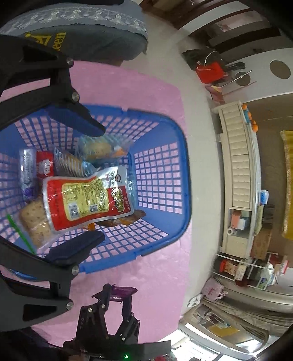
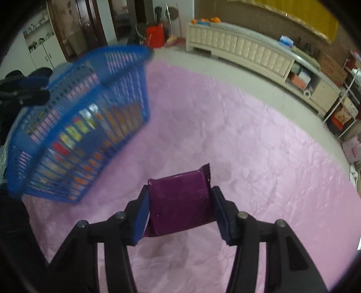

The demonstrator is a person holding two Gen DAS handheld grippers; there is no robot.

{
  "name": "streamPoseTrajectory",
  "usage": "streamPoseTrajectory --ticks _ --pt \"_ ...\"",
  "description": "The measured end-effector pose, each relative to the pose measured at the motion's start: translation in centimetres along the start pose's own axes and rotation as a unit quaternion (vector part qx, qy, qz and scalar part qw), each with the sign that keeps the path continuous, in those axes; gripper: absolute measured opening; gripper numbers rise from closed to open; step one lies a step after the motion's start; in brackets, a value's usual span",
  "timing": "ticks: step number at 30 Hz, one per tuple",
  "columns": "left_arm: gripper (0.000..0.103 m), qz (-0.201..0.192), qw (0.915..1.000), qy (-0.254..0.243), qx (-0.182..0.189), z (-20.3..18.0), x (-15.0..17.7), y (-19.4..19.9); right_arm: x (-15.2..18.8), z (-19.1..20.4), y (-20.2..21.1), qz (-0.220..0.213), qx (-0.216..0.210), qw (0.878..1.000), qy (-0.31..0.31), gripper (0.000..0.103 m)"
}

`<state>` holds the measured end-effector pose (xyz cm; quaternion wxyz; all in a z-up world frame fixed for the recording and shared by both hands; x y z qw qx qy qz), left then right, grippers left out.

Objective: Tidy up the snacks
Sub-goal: 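Carry the purple wrapper over the basket and release it with the right tool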

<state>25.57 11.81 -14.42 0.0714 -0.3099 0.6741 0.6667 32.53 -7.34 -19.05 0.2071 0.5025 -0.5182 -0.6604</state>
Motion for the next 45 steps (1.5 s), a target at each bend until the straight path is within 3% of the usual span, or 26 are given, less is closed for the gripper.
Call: streamPoseTrajectory --ticks 9,16,29,34,39,40,42,45 --pt "0.084 -0.034 0.9993 -0.007 0.010 2.0 0.7 4.6 -4.1 4.0 6.4 -0.052 0.011 0.999 -0.004 0.057" --pt "0.084 -0.052 0.9985 -0.001 0.015 4.5 1.0 6.7 -7.8 6.5 7.8 -0.073 0.006 0.997 -0.004 0.057" --pt "0.084 -0.075 0.9971 0.009 0.002 8.3 -0.5 6.3 -12.9 9.5 4.5 -0.061 0.003 0.998 -0.012 0.058" --pt "0.084 -0.070 0.9974 0.016 0.009 9.1 -0.3 4.9 -14.1 9.6 2.0 -0.039 0.000 0.999 -0.006 0.058" --pt "0.084 -0.066 0.9976 0.019 0.003 9.9 -0.3 4.1 -15.3 9.4 0.8 -0.043 -0.003 0.999 -0.008 0.058" --pt "0.084 -0.066 0.9976 0.022 0.003 10.0 -0.3 4.0 -15.6 9.6 0.7 -0.048 -0.005 0.999 -0.004 0.061" --pt "0.084 -0.066 0.9975 0.026 0.004 10.0 -0.4 4.0 -15.9 9.6 0.2 -0.044 -0.004 0.999 -0.003 0.081" --pt "0.084 -0.066 0.9975 0.026 0.004 9.8 -0.1 4.1 -15.3 9.1 -0.4 -0.030 0.000 0.999 -0.021 0.088"
Point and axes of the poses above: each gripper's, at about its wrist camera, not at the fingertips, and y roughly against the way its jaws point, z to its left, x to its underside, the point moved 10 cm from there along -y, roughly the way its jaws point, and after that the axes turned 10 degrees about y, right-handed, at the moved point
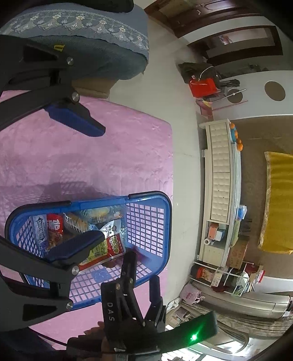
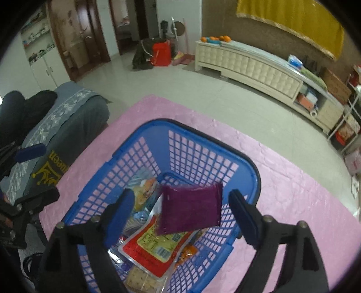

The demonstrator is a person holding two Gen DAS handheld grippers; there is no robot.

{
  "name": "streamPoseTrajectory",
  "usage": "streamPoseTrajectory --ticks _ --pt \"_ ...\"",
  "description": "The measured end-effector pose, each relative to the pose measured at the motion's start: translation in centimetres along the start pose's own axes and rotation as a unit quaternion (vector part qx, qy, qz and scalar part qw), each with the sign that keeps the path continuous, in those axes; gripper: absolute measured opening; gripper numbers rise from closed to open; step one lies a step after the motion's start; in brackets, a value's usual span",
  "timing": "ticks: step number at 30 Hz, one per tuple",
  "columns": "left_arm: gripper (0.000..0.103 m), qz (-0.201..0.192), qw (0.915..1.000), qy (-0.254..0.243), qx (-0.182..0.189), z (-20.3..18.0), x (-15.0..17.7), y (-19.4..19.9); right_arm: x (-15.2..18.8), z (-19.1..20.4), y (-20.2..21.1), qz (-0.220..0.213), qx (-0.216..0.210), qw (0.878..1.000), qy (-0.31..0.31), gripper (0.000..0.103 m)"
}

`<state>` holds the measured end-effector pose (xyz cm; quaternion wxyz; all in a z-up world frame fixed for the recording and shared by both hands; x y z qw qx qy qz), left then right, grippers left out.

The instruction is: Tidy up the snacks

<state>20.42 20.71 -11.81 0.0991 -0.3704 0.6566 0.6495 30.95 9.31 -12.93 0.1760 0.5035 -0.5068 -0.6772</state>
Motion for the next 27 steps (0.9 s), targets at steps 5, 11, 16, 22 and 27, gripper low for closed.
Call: streamPoseTrajectory --ticks 5,11,16,22,27 --pt "0.084 0.000 0.9999 -0.009 0.006 -1.0 0.7 1.3 2.2 -0.6 0.9 0.020 -0.002 0.999 -0.028 0.088" --pt "0.084 -0.020 0.9993 -0.023 0.020 -3.4 1.7 4.2 4.4 -0.5 5.3 0.001 0.021 0.999 -0.038 0.088" --pt "0.084 -0.064 0.9971 -0.040 0.008 -5.4 2.4 7.5 6.3 0.1 10.0 -0.030 0.075 0.996 -0.029 0.088" --pt "0.084 -0.100 0.9941 -0.031 0.026 -7.6 3.7 10.7 8.8 1.8 15.0 -0.082 0.083 0.992 -0.046 0.088" --pt "0.084 -0.134 0.9899 -0.002 0.045 -9.0 5.2 13.8 11.1 3.0 18.5 -0.117 0.091 0.987 -0.065 0.088"
Point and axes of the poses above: each gripper's, at about its wrist camera, not at the fingertips, and y roughly against the way its jaws point, z to its left, x to its underside, the point moved 10 cm from there along -y, roughly the way its jaws point, and after that the axes turned 10 degrees about y, right-handed, at the moved point
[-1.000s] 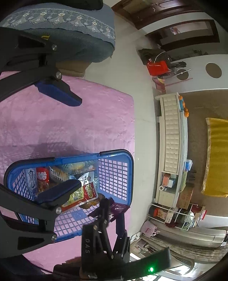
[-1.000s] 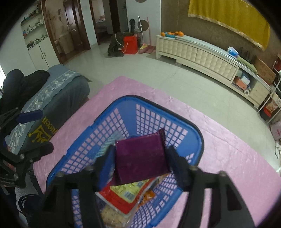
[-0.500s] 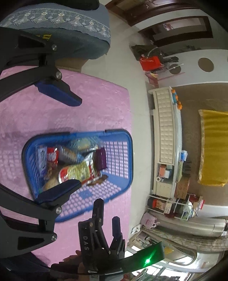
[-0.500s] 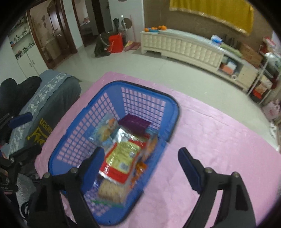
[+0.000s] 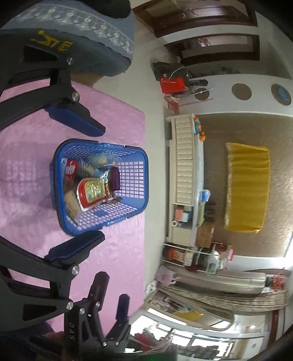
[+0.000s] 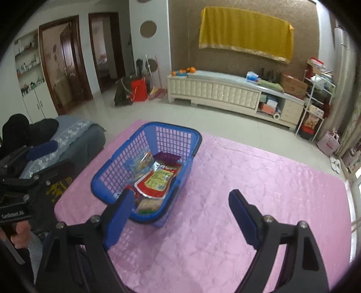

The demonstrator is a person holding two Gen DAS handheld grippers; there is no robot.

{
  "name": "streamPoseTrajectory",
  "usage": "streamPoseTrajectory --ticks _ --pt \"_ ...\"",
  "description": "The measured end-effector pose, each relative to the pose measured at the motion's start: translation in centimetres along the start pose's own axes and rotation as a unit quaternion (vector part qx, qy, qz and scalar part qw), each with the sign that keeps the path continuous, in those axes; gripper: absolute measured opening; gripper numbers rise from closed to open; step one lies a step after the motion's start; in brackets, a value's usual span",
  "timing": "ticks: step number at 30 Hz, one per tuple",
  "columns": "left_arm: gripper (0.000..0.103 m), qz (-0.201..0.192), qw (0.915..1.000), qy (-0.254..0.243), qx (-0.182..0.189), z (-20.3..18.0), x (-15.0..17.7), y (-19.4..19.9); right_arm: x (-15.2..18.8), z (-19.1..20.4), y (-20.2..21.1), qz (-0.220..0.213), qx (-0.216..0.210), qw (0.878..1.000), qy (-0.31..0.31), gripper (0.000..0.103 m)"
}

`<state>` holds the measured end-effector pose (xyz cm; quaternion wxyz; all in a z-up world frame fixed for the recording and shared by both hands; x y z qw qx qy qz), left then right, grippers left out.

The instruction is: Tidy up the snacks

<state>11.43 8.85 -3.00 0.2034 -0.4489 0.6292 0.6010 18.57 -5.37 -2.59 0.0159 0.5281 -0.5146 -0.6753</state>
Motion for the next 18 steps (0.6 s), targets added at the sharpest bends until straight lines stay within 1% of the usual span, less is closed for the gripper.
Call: streamPoseTrajectory --ticks 2,4,6,10,13,14,15,16,18 --pt "0.084 -0.032 0.9995 -0.002 0.008 -0.9 -0.1 1.9 0.3 -0.1 1.5 -0.014 0.013 1.000 0.001 0.088" --pt "0.084 -0.058 0.9981 -0.020 0.005 -2.0 -0.2 3.9 0.4 -0.2 3.2 -0.031 0.024 0.999 -0.002 0.088" --pt "0.084 -0.076 0.9965 -0.034 0.006 -2.9 -0.3 5.3 0.6 -0.4 4.6 -0.045 0.031 0.998 -0.012 0.088" --pt "0.084 -0.090 0.9952 -0.036 0.015 -4.1 0.0 7.7 1.4 -0.6 7.5 -0.071 0.053 0.995 -0.039 0.088" --pt "0.090 -0.100 0.9942 -0.033 0.022 -4.6 0.4 9.4 1.6 -0.4 9.6 -0.092 0.068 0.993 -0.035 0.089" --pt "0.093 -0.103 0.9939 -0.032 0.023 -4.7 0.5 9.9 1.6 -0.3 10.2 -0.096 0.074 0.992 -0.035 0.092" --pt "0.099 -0.105 0.9937 -0.032 0.024 -4.7 0.6 10.2 1.7 -0.2 10.8 -0.100 0.075 0.992 -0.036 0.098" --pt "0.103 -0.107 0.9933 -0.035 0.024 -4.9 0.7 10.5 1.8 0.1 11.4 -0.107 0.072 0.991 -0.036 0.102" --pt "0.103 -0.109 0.9929 -0.043 0.023 -5.1 1.0 10.8 2.2 0.4 12.2 -0.115 0.078 0.990 -0.034 0.103"
Point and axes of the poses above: each gripper's, at about its wrist camera, not at the fingertips, and y roughly against the way its jaws point, z to its left, x to its underside, the point moved 10 cm from there along -y, roughly the way its jaws point, and after that the axes turned 10 degrees about y, right-handed, at the moved point
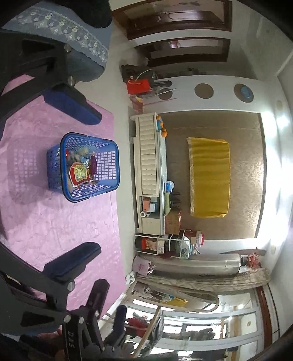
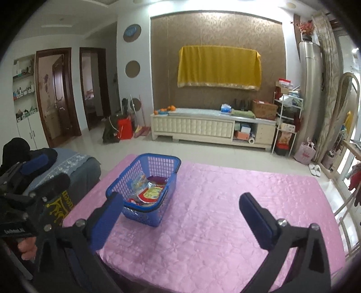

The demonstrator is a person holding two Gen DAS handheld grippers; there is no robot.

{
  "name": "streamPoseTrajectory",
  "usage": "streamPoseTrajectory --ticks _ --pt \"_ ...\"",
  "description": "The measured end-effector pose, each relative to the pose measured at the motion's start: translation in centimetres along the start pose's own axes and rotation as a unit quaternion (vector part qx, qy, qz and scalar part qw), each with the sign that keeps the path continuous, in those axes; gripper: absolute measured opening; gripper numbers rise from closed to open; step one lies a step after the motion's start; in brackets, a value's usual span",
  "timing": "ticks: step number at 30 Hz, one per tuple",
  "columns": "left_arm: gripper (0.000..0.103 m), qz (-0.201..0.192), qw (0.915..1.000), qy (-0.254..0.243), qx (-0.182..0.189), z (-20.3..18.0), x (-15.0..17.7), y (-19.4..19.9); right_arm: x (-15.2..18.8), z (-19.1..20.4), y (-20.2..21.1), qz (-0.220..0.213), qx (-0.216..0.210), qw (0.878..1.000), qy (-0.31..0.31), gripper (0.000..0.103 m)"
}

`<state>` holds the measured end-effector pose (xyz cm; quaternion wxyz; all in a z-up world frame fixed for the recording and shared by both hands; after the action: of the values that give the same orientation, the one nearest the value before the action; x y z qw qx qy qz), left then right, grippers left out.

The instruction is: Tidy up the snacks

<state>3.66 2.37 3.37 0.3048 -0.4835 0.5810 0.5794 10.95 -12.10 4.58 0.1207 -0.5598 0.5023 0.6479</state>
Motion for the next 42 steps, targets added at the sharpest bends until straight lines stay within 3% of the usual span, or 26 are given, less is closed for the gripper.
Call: streamPoseTrajectory --ticks 8,17,23,42 --pt "0.103 0.013 0.9996 -0.020 -0.014 -0.7 2.2 0.9 1.9 0.6 1.6 0.000 0.002 1.000 -0.008 0.103" --pt "0.103 0.028 0.9996 -0.009 -0.004 -1.1 2.9 1.1 3.3 0.6 1.5 0.011 0.005 1.000 -0.019 0.103" --pt "0.103 0.038 0.9992 0.000 0.016 -1.4 3.1 1.1 3.5 0.8 1.8 0.009 0.001 1.000 -0.020 0.103" --pt "0.103 0.046 0.9988 0.004 0.015 -1.4 3.4 1.6 3.9 1.1 2.2 0.016 -0.009 1.000 -0.024 0.103"
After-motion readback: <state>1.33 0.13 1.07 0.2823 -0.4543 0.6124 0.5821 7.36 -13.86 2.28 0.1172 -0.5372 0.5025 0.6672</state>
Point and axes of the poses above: each gripper's, at about its wrist camera, not at the fingertips, and y roughly against the way its jaws point, z to its left, x to its underside, the point moved 10 cm from there along -y, roughly the way its jaws point, and after that the axes turned 10 degrees about y, right-handed, at the moved point
